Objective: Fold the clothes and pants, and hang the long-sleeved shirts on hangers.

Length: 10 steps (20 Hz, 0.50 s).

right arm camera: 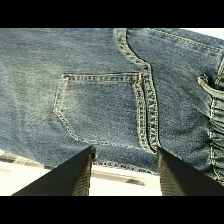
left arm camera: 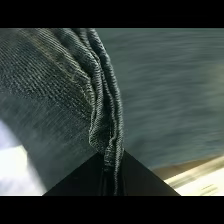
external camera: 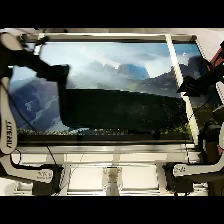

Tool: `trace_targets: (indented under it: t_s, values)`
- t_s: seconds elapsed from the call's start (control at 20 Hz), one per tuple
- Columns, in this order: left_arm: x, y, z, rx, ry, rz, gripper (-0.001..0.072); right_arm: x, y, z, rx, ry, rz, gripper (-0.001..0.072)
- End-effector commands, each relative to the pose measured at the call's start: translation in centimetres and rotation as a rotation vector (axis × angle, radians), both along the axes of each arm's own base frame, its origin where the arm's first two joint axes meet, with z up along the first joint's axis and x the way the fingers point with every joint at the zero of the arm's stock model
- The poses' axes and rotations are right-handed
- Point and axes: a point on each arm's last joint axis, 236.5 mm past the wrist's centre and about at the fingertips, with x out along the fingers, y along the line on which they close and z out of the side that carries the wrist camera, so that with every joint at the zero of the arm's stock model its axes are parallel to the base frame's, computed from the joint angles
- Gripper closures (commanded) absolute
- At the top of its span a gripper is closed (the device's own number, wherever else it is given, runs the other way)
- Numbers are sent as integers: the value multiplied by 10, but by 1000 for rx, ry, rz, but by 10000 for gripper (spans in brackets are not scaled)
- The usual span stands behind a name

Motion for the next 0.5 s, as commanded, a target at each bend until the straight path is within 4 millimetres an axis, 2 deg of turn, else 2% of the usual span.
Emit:
trace_targets:
  t_s: [0.0, 0.1, 0.2, 0.3, 0.45]
  values:
    - [-7, -100, 12, -38, -116, -172, 686, -2, 1, 17, -17, -47, 0, 270]
    - [-21, -142, 10, -53, -130, -255, 686, -3, 2, 24, -23, -62, 1, 271]
    - [-30, -173, 7, -72, -133, -280, 686, -5, 2, 28, -26, -71, 1, 271]
    - [-34, -191, -2, -82, -114, -283, 685, -9, 4, 31, -25, -65, 7, 270]
    - [-32, -204, -15, -96, -87, -261, 685, -12, 5, 36, -27, -71, 3, 271]
